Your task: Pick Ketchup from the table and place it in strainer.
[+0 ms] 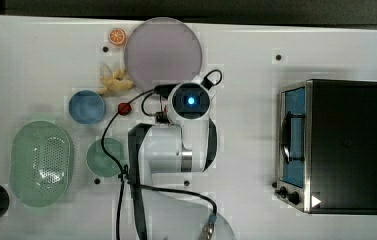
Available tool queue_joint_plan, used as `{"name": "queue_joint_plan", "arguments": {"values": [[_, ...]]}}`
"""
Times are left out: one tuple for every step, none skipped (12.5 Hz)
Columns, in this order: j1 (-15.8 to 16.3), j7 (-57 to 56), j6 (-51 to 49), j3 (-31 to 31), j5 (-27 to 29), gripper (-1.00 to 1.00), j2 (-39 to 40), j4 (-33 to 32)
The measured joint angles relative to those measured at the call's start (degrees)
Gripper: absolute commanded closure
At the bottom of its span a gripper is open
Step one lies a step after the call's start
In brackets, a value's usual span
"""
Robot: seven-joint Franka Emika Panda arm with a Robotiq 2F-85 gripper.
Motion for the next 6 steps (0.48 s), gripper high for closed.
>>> {"name": "queue_joint_plan", "arguments": {"values": [[0.0, -0.6, 1.7, 0.0, -0.5, -1.00, 1.2, -1.8], [-0.1, -0.6, 2.4, 0.1, -0.7, -1.00, 2.2, -3.7], [-0.2, -0.8, 3.1, 0.2, -0.8, -1.00, 3.3, -5.0], [-0.1, -1.2, 4.5, 0.2, -1.2, -1.00, 4.4, -5.7], [0.0, -1.3, 5.3, 0.2, -1.2, -1.00, 5.3, -5.8], [0.1, -1.3, 7.1, 0.1, -1.1, -1.00, 6.3, -5.7]]}}
